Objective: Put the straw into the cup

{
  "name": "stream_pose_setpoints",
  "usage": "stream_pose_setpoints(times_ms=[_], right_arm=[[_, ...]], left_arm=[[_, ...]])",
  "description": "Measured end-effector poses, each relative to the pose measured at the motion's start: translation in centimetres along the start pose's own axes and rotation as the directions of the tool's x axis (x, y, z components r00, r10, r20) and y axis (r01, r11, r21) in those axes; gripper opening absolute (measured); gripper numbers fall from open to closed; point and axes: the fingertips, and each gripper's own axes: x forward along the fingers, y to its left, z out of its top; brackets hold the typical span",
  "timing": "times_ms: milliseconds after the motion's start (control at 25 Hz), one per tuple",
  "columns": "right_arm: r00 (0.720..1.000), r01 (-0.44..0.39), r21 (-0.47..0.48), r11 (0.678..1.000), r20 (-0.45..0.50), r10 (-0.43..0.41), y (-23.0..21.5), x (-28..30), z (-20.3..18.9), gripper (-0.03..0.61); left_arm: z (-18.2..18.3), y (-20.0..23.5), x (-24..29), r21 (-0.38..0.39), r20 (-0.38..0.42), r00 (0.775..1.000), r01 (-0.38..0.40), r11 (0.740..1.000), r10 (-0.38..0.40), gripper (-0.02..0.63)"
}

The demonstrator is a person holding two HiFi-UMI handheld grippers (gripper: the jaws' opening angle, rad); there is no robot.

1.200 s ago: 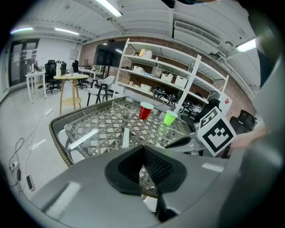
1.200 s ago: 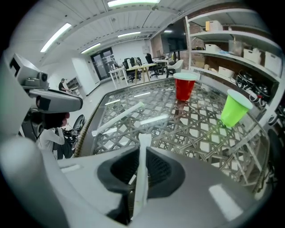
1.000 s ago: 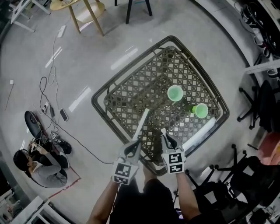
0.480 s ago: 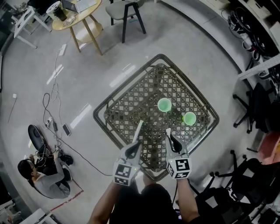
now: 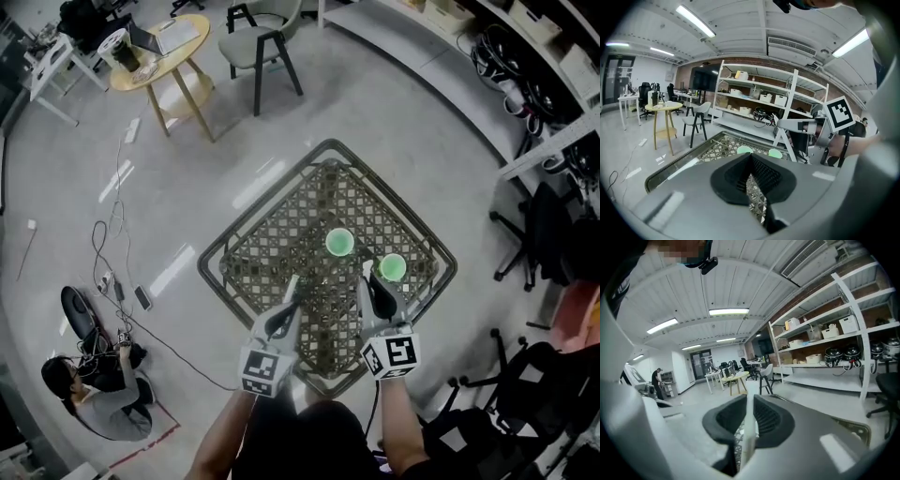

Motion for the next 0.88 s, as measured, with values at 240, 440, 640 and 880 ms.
stream_pose_setpoints(times_ms=[240, 440, 640, 880], right_arm=[[0.998, 0.000, 0.023, 1.000, 0.069, -0.002, -0.5, 2.1, 1.7, 0.051], [0.993, 0.020, 0.040, 0.999, 0.112, -0.024, -0.9, 4.5, 2.5, 0.051], [0.988, 0.051, 0.057, 0.997, 0.140, -0.059, -2.2, 7.2, 2.6, 0.051], [0.983, 0.080, 0.078, 0.994, 0.159, -0.092, -3.5, 10.3, 2.5, 0.051]], left_arm=[[-0.1, 1.4, 0.9, -0.002, -0.007, 1.000, 0.008, 1.000, -0.008, 0.006], [-0.8, 3.2, 2.4, -0.009, -0.026, 0.999, 0.030, 1.000, -0.030, 0.006], [-0.7, 5.0, 4.5, -0.027, -0.038, 0.998, 0.049, 0.998, -0.050, 0.006], [-1.8, 6.5, 7.1, -0.042, -0.078, 0.994, 0.077, 0.996, -0.080, 0.006]])
